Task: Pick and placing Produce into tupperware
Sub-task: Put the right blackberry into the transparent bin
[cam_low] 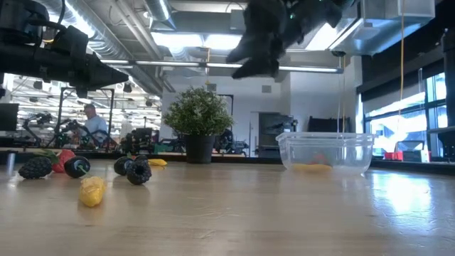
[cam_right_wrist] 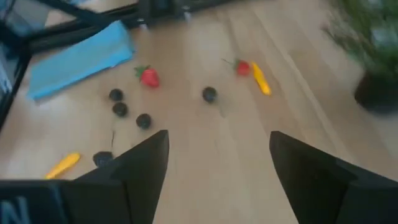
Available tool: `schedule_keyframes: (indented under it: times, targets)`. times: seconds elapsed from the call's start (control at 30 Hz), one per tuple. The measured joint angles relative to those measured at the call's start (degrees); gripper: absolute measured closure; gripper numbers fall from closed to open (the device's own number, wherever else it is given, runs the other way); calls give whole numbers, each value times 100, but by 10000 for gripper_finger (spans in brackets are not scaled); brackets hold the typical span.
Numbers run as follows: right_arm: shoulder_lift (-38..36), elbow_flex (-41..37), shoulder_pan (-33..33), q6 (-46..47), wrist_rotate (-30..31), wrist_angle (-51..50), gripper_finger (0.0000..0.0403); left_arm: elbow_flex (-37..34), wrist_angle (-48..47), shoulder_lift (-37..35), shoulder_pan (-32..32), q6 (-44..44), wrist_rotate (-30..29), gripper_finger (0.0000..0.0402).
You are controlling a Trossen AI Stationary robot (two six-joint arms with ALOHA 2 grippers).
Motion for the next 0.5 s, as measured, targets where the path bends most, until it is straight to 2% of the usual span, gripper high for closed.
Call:
schedule_keyframes:
  times: [0.27,0.5]
  targets:
    - [0,0,808,-816,847,524,125,0,0,0,0,0,0,401]
    - [80,17,983,-365,1165,1361,154,0,0,2,-1,0,0,401]
